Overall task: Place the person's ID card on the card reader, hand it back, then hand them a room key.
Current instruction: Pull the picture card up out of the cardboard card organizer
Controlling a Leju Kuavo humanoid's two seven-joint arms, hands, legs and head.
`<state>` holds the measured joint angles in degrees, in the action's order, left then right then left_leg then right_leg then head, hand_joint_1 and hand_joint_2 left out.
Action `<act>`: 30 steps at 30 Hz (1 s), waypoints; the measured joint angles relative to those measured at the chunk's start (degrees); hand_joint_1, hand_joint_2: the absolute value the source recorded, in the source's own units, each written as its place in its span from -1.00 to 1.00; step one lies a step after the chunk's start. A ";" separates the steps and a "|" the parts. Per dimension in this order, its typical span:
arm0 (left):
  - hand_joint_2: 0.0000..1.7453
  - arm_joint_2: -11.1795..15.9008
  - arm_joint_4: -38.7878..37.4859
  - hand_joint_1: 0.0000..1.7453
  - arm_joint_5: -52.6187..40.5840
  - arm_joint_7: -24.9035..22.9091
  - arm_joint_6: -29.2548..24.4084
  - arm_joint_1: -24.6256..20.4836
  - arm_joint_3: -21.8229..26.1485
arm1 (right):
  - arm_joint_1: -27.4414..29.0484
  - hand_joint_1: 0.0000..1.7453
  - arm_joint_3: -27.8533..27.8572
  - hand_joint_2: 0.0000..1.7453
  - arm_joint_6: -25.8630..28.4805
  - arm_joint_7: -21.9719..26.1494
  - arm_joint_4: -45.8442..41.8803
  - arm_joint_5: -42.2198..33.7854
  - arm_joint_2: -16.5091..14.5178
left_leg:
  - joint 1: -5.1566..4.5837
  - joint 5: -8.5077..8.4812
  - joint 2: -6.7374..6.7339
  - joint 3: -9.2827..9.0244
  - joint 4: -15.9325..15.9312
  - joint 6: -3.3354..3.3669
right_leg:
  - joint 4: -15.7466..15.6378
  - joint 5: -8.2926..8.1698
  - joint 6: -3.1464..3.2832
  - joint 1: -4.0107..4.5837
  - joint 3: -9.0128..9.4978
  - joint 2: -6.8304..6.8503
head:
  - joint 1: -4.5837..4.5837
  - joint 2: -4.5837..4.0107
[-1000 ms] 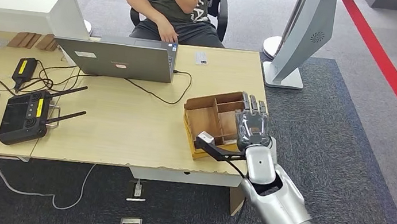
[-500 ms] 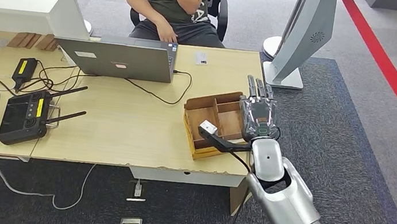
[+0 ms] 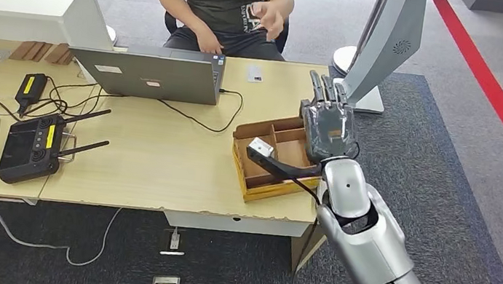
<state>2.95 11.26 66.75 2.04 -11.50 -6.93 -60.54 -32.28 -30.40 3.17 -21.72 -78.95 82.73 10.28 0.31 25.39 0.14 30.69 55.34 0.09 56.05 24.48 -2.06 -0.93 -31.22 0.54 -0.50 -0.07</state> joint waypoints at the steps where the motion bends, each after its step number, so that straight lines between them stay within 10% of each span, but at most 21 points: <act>1: -1.00 0.01 0.00 -1.00 -0.17 0.03 0.05 -0.06 -0.12 | -1.14 1.00 -0.56 1.00 -0.59 0.41 0.72 -1.60 -0.43 | 0.00 -0.01 0.00 0.01 0.00 -0.01 | 0.01 0.00 0.00 0.00 0.00 0.00 | 0.00 0.00; 16: -1.00 0.01 0.00 -1.00 -0.79 -0.26 0.10 -0.35 -1.60 | -19.52 1.00 -8.22 1.00 -0.95 2.56 22.57 -14.50 -8.88 | 0.01 -0.05 0.04 0.13 0.00 -0.01 | 0.04 -0.01 0.02 0.00 -0.13 0.03 | -0.01 0.00; 30: -1.00 -0.27 0.00 -1.00 -0.01 -0.46 -0.60 -0.25 -1.62 | -23.90 1.00 -11.90 1.00 -0.68 1.61 35.11 -13.59 -11.92 | 0.01 -0.05 0.03 0.09 0.02 -0.01 | 0.03 -0.02 0.02 0.00 -0.13 0.03 | -0.02 0.00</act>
<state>2.68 11.26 66.74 1.58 -12.09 -7.18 -62.16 -56.19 -42.30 2.49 -20.11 -43.84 69.13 -1.64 0.32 25.33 0.16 30.79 55.36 0.07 56.08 24.47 -2.04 -0.92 -31.35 0.57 -0.52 -0.07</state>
